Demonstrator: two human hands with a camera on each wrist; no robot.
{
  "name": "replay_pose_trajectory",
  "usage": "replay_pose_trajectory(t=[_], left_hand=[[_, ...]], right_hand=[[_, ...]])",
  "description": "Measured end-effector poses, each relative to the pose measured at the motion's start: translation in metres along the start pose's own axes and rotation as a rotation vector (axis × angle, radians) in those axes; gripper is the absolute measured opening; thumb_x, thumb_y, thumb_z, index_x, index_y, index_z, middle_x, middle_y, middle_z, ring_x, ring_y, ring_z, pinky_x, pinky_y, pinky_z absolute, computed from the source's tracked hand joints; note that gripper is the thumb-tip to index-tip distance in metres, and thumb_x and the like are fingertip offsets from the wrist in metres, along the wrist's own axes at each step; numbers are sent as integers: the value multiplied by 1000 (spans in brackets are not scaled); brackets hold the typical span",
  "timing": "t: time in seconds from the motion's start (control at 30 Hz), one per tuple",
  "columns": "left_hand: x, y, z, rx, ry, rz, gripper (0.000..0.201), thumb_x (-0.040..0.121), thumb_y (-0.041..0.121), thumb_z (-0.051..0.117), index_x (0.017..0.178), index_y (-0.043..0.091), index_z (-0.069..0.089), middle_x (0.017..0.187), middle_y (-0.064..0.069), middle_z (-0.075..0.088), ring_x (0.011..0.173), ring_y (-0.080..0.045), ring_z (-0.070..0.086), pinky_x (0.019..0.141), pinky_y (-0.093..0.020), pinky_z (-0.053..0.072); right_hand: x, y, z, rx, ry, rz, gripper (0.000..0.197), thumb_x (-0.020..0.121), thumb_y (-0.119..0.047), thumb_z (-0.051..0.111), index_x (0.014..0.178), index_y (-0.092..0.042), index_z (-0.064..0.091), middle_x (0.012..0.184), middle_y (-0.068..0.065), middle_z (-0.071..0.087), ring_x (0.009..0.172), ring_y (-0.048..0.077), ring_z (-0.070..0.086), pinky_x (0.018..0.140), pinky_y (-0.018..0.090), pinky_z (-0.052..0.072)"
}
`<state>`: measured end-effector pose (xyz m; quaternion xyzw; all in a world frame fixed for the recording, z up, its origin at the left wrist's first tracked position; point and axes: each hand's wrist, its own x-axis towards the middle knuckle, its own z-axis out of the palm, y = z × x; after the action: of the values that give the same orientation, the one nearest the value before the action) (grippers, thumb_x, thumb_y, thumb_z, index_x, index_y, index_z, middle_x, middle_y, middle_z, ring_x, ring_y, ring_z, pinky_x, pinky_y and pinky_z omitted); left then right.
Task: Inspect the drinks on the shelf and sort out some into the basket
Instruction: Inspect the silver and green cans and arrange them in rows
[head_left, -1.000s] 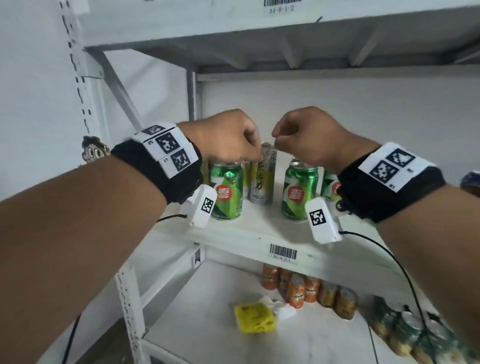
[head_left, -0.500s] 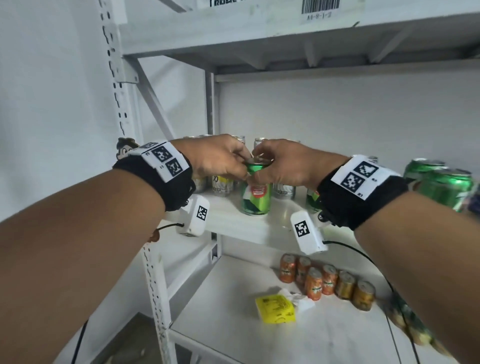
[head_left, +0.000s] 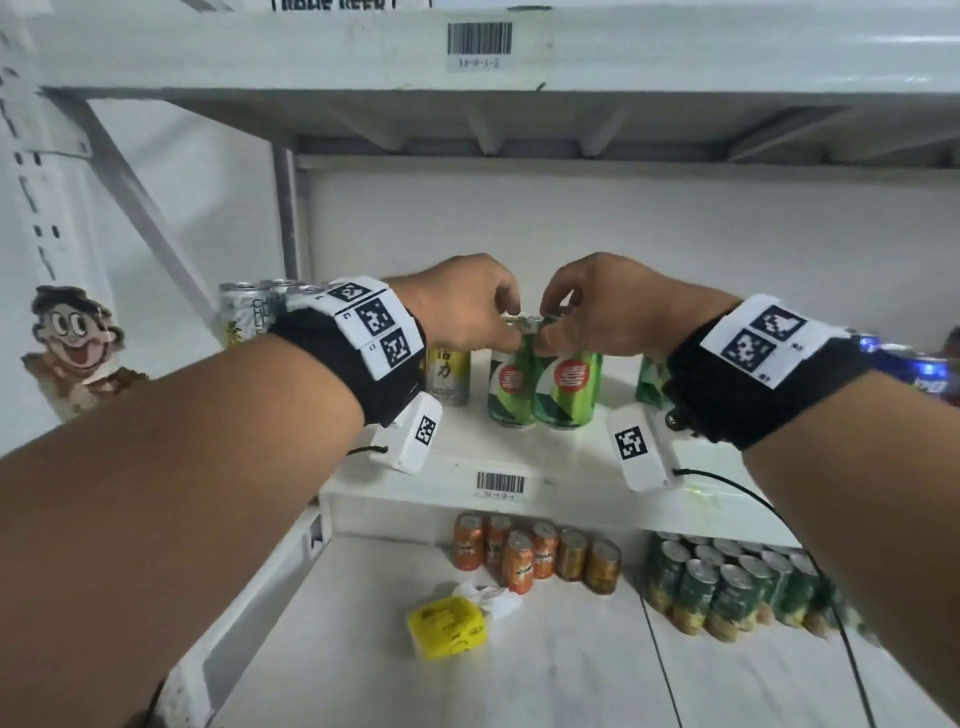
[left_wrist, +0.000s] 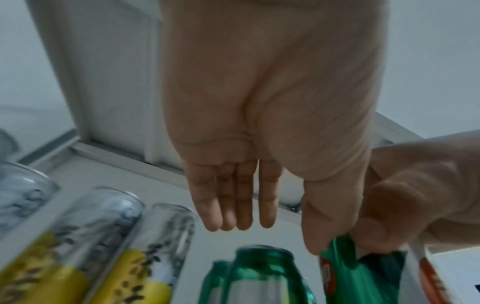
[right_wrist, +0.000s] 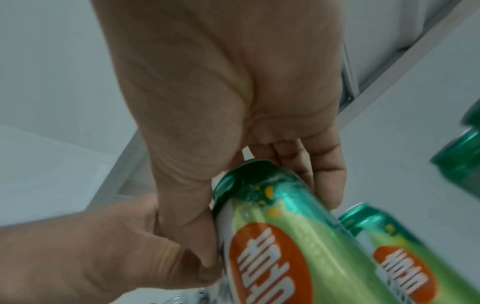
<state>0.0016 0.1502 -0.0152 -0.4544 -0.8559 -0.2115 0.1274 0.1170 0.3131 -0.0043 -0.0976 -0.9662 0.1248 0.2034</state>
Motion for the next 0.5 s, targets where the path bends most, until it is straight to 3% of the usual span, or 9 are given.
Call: replay_pose_trajectory(t=[0.17, 0.27, 0.33, 0.5], left_hand=[[35, 20, 23, 96, -66, 1, 51, 84, 50, 83, 126, 26, 69, 122, 8, 64, 110, -17, 63, 91, -32, 53], [41, 19, 28, 120, -111, -39, 42, 84, 48, 83, 117, 25, 71, 117, 7, 70, 104, -17, 66, 86, -32, 56], [45, 17, 31, 118, -112, -53, 37, 85, 44, 84, 114, 24, 74, 116, 5, 72, 105, -19, 68, 91, -34, 59], [48, 18, 26, 90, -126, -78, 36, 83, 46, 87, 112, 26, 76, 110, 8, 75, 102, -16, 71, 94, -37, 61]], right_hand=[[5, 42, -4, -77, -18, 66, 32, 67, -47, 87, 92, -36, 71, 98, -11, 65, 81, 7, 63, 58, 25, 45], [14, 50, 4, -76, -25, 70, 39, 66, -49, 89, 98, -34, 72, 100, -11, 64, 83, 8, 62, 60, 24, 46], [22, 54, 12, -74, -27, 62, 46, 66, -51, 90, 104, -31, 72, 102, -9, 65, 84, 7, 60, 61, 24, 45], [28, 51, 18, -66, -40, 29, 50, 69, -52, 90, 108, -26, 73, 104, -5, 68, 92, 16, 64, 77, 30, 54]])
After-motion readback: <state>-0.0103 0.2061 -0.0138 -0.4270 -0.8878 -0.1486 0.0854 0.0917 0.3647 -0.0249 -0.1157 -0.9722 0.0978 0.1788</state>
